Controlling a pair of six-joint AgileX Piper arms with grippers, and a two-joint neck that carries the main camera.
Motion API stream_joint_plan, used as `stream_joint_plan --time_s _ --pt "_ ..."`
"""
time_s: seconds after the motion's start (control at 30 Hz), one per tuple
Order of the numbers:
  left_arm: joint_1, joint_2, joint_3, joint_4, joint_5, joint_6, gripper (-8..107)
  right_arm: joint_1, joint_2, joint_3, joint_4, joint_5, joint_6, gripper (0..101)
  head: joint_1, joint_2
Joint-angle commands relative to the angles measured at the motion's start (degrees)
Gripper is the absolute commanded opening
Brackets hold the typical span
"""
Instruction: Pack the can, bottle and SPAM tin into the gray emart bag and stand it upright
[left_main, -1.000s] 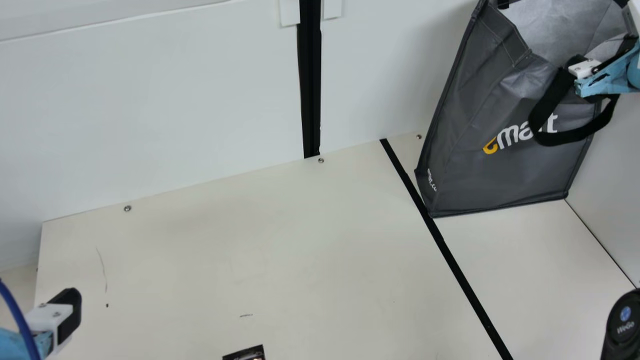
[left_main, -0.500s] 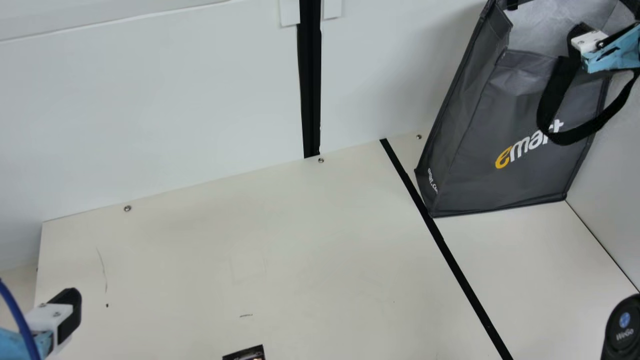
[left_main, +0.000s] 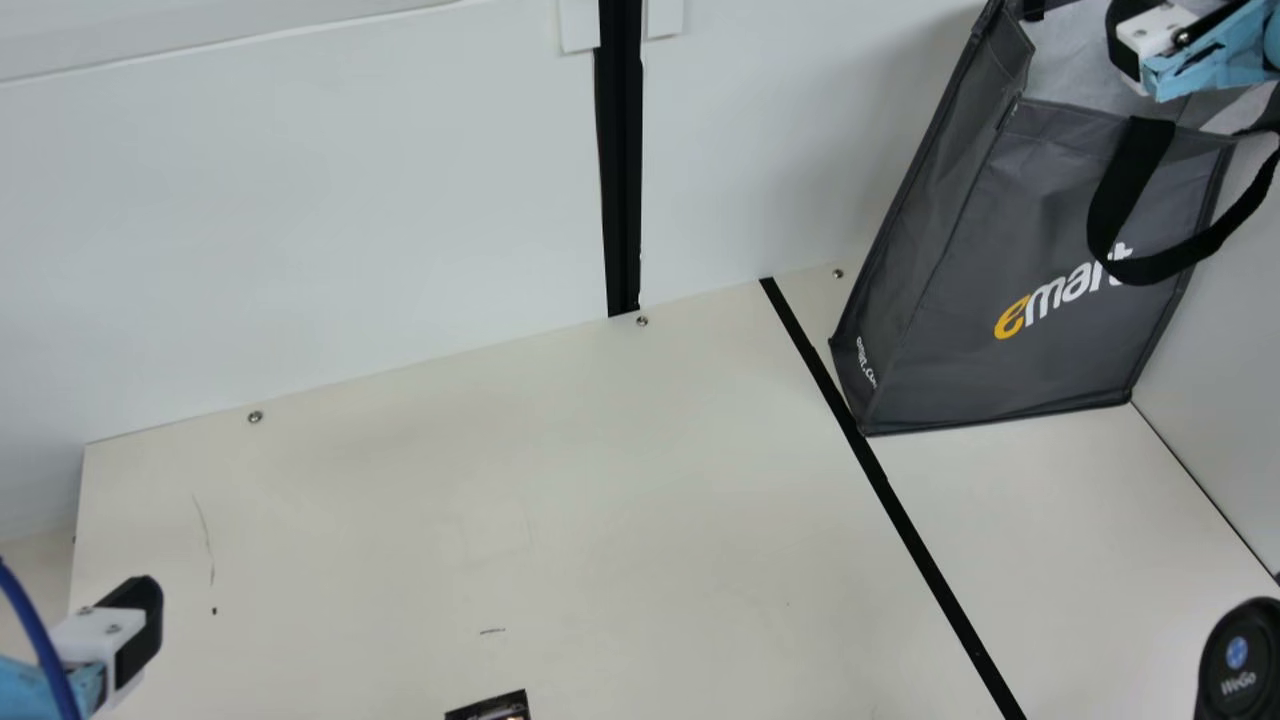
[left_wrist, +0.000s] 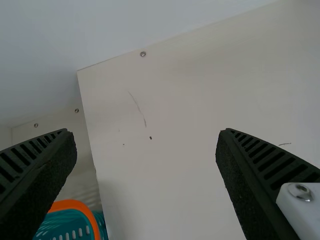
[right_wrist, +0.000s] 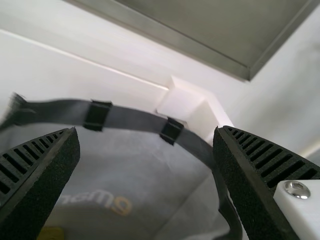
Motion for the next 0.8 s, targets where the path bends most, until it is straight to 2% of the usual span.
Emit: stream_joint_plan --time_s 0.0,0.27,0.77 --pt "0.00 0.00 0.00 0.00 0.00 0.00 90 0.97 -0.29 -0.20 0.29 0.32 -0.12 95 -1.30 -0.05" --pt "0.00 0.00 0.00 0.00 0.00 0.00 90 6.95 -2.47 0.45 0.14 0.67 -0.50 95 -1.30 -0.05" --pt "0.00 0.00 0.00 0.00 0.00 0.00 90 20.58 -6.41 5.82 -3.65 -0.65 1.49 95 -1.30 -0.05"
